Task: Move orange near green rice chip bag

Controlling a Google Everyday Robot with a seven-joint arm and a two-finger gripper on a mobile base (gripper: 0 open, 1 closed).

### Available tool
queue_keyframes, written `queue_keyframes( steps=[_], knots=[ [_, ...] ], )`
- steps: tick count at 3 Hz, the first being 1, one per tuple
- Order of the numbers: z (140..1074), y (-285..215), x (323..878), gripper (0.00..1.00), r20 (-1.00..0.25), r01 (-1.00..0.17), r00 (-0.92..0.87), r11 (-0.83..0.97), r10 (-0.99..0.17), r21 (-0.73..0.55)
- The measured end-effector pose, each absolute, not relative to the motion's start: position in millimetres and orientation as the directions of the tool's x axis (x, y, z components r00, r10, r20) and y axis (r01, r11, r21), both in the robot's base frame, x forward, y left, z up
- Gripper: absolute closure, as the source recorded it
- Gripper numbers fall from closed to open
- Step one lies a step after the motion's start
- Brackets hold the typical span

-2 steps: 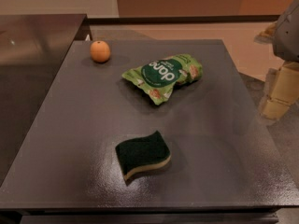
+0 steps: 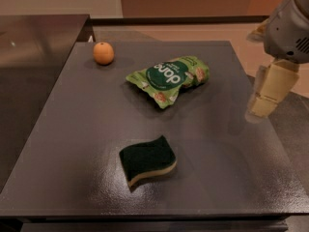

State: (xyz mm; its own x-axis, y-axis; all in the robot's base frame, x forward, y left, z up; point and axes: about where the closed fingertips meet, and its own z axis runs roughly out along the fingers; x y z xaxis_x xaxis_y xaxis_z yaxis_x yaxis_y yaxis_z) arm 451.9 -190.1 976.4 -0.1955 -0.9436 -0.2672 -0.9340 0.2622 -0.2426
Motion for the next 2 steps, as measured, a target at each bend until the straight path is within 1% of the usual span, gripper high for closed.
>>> queue_keyframes(
  steps=[2],
  knots=[
    [970.0, -110.1, 506.6, 0.00, -0.381, -0.955, -0.098, 0.194, -0.919, -0.223]
  ],
)
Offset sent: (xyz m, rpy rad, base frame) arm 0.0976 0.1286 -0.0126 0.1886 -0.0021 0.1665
